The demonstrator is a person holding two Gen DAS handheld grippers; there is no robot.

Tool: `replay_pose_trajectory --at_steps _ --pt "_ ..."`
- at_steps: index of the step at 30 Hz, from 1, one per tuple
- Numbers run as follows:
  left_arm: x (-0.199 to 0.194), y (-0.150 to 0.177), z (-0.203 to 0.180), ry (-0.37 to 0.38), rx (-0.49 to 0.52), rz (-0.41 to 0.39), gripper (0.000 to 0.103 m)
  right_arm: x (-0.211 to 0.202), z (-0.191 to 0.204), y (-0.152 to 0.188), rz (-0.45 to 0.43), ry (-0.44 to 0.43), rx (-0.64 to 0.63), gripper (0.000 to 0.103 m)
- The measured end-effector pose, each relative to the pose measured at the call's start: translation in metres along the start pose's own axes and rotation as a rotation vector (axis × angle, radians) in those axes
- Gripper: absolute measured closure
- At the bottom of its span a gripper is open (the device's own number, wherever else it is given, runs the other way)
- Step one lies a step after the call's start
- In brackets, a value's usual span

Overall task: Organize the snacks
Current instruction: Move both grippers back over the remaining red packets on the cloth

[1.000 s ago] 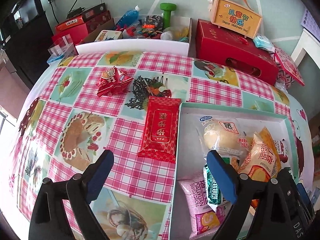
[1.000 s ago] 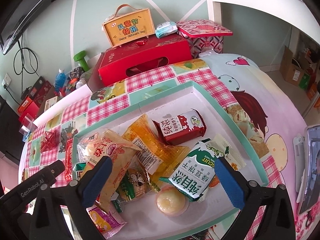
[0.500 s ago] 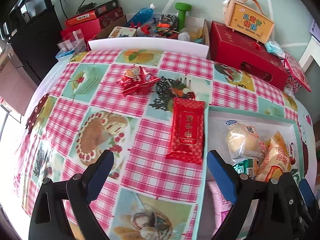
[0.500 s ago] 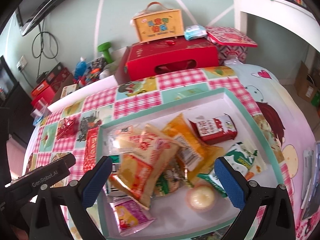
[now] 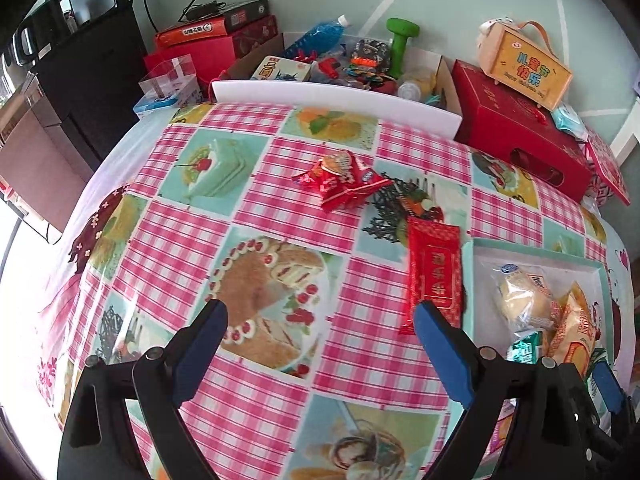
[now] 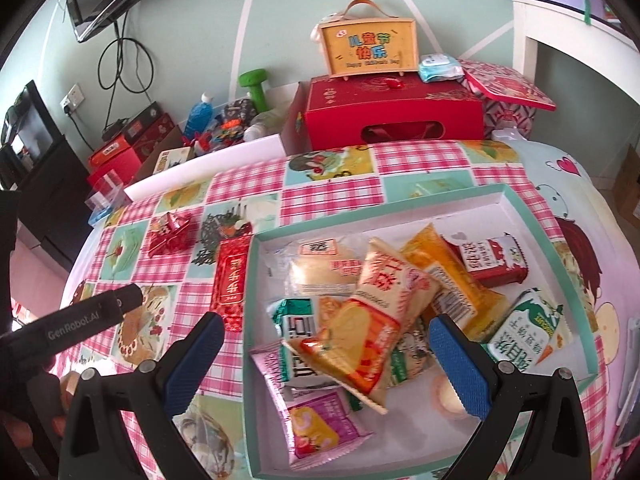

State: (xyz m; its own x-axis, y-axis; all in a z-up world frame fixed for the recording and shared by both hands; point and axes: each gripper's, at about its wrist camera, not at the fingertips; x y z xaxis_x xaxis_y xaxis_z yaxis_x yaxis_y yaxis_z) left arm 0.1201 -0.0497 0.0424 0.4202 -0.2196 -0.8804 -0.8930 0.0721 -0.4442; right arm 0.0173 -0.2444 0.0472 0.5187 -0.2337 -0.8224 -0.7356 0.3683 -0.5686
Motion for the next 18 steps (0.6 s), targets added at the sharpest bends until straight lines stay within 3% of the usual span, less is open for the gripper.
replay_pose_trajectory --at_steps 9,18 --pt "0.001 -0.013 0.044 -0.019 -0.066 -0.015 0.009 0.004 0.027 0.003 0.002 0.044 -0.069 0.0" --pt "0.012 -0.024 0.08 0.004 -0.158 -0.01 0.009 -0.001 0.017 -0.018 -0.041 0.127 -0.028 0.0"
Point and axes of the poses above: each gripper's, at about its wrist camera, not at the fingertips, and x roughly the way its jaws point, z to its left, y to its underside, and after that the axes turned 11 degrees about y, right-handed
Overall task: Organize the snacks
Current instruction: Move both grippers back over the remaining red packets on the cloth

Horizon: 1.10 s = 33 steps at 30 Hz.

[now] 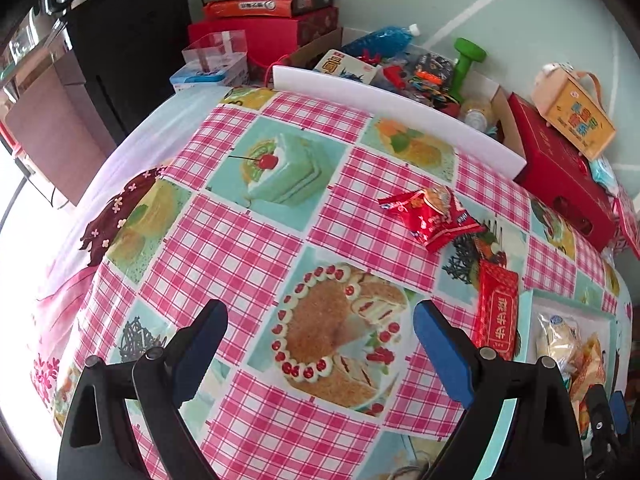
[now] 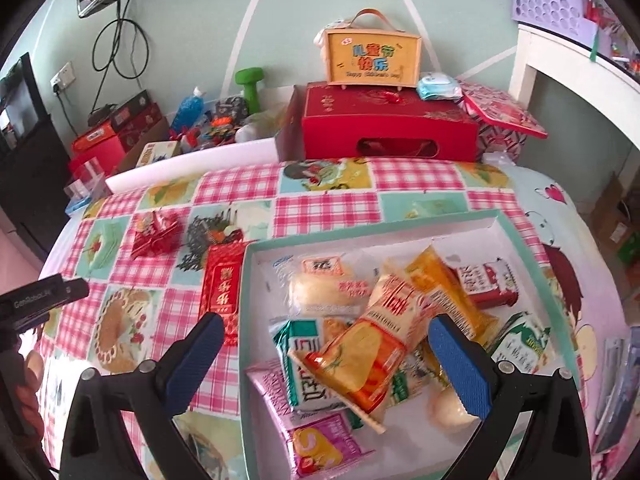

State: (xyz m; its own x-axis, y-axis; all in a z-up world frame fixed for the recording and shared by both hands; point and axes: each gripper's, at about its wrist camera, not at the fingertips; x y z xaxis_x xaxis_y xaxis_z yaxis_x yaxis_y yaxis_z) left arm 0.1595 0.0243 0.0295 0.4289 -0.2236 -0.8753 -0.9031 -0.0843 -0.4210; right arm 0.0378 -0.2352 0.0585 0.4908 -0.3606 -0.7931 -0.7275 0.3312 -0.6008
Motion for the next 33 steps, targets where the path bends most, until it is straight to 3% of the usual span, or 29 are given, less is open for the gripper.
replay_pose_trajectory --at_steps 5,9,14,21,33 --pt "0.006 -0.006 0.009 0.017 -0.039 0.006 0.009 -0.004 0.014 -0.016 -0.026 -0.029 -0.024 0.0" --pt "0.01 -0.009 0.009 0.024 -0.029 0.011 0.009 0.0 0.039 -0.023 -0.009 -0.126 -0.041 0.0" --pt "0.018 -0.009 0.009 -0.035 0.03 0.028 0.009 0.019 0.074 -0.02 0.055 -0.198 -0.088 0.0" --pt "0.028 -0.011 0.018 -0.121 0.075 0.039 0.009 0.041 0.116 -0.001 0.125 -0.22 -0.2 0.001" --pt "0.032 -0.015 0.03 -0.033 0.005 0.053 0.009 0.07 0.132 0.01 0.176 -0.159 -0.247 0.001"
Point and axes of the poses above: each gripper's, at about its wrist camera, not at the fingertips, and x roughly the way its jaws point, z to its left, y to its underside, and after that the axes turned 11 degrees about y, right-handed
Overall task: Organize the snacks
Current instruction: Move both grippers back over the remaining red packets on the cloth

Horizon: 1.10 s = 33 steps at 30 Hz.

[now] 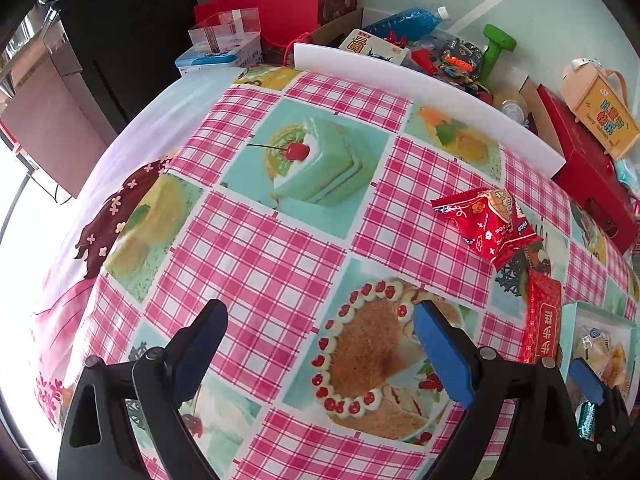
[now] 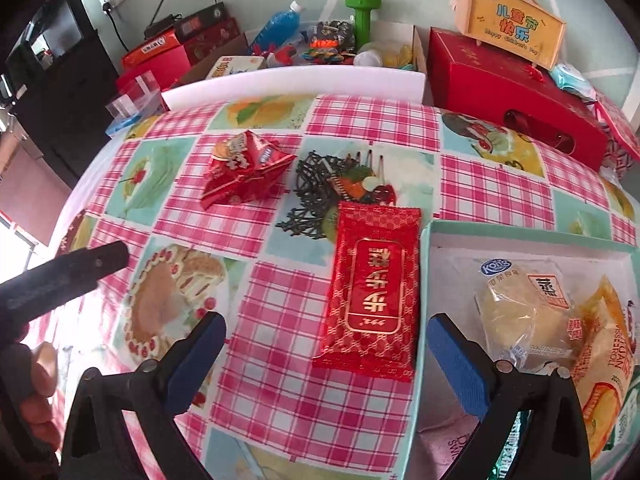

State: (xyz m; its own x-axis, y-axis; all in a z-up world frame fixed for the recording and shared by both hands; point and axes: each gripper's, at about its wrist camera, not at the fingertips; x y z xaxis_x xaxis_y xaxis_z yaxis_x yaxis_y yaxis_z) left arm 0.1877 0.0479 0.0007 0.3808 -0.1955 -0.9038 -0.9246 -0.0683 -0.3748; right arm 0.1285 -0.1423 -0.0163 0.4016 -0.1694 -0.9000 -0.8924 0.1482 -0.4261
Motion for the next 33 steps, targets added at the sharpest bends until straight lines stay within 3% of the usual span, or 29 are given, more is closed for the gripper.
replay_pose_trajectory --at_steps 3,16,33 --pt "0.0 -0.001 0.0 0.009 -0.002 0.0 0.009 0.006 -0.003 -0.001 0.018 0.007 0.01 0.001" --pt "-0.002 -0.002 -0.001 0.032 -0.008 -0.004 0.009 -0.014 0.007 -0.003 -0.048 -0.036 -0.033 0.001" --pt "0.0 -0.003 0.004 0.048 -0.025 0.003 0.009 0.012 0.016 -0.003 0.002 -0.013 -0.053 0.002"
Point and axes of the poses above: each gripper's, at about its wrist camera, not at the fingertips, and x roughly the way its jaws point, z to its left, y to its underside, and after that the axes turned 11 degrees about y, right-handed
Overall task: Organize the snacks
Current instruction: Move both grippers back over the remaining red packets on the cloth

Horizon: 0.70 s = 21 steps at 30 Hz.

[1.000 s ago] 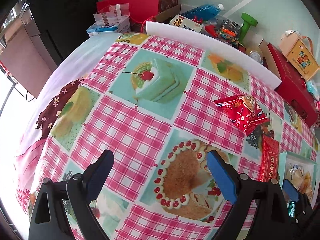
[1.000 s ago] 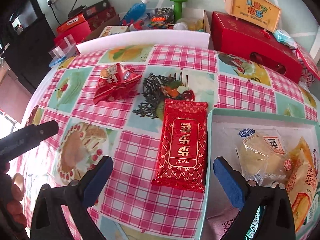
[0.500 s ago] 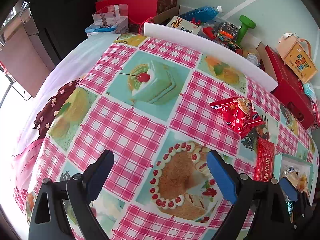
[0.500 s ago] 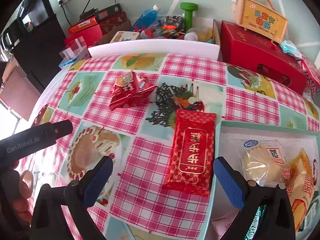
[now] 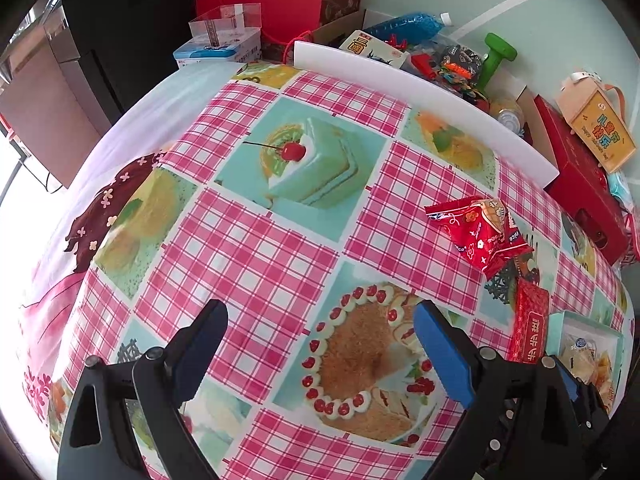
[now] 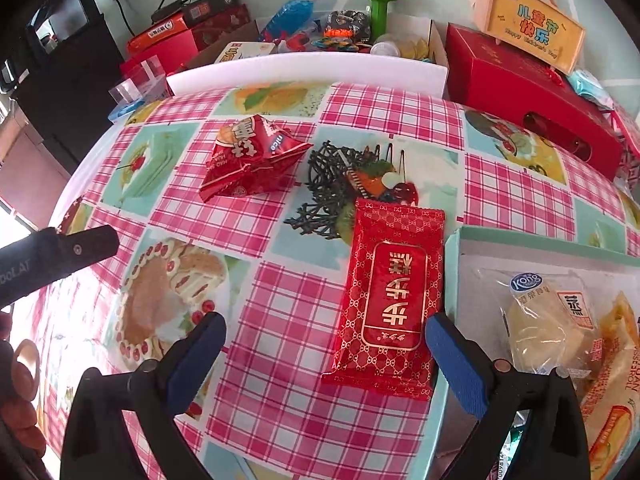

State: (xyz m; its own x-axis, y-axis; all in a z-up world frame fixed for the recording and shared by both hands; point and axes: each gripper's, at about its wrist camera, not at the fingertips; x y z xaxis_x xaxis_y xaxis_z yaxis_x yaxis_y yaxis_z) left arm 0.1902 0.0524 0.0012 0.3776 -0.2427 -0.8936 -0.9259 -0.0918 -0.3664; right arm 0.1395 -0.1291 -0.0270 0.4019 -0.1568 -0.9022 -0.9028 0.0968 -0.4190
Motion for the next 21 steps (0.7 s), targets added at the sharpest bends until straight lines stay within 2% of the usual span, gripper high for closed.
replay_pose_trajectory --at_steps 7,11,17,21 --pt "0.0 0.0 0.002 0.004 -0.006 0.001 0.009 0.007 0.004 -0.006 -0.004 0.058 -0.013 0.002" --pt "0.001 -0.001 0.004 0.006 -0.016 0.004 0.009 0.011 0.007 -0.01 0.002 0.064 -0.014 0.002" --pt "0.001 -0.001 0.005 0.008 -0.021 0.005 0.009 0.015 0.012 -0.013 0.02 0.005 -0.001 0.0" --pt "0.002 -0.001 0.006 0.008 -0.021 0.008 0.009 0.014 0.011 -0.011 0.016 -0.001 0.0 0.0"
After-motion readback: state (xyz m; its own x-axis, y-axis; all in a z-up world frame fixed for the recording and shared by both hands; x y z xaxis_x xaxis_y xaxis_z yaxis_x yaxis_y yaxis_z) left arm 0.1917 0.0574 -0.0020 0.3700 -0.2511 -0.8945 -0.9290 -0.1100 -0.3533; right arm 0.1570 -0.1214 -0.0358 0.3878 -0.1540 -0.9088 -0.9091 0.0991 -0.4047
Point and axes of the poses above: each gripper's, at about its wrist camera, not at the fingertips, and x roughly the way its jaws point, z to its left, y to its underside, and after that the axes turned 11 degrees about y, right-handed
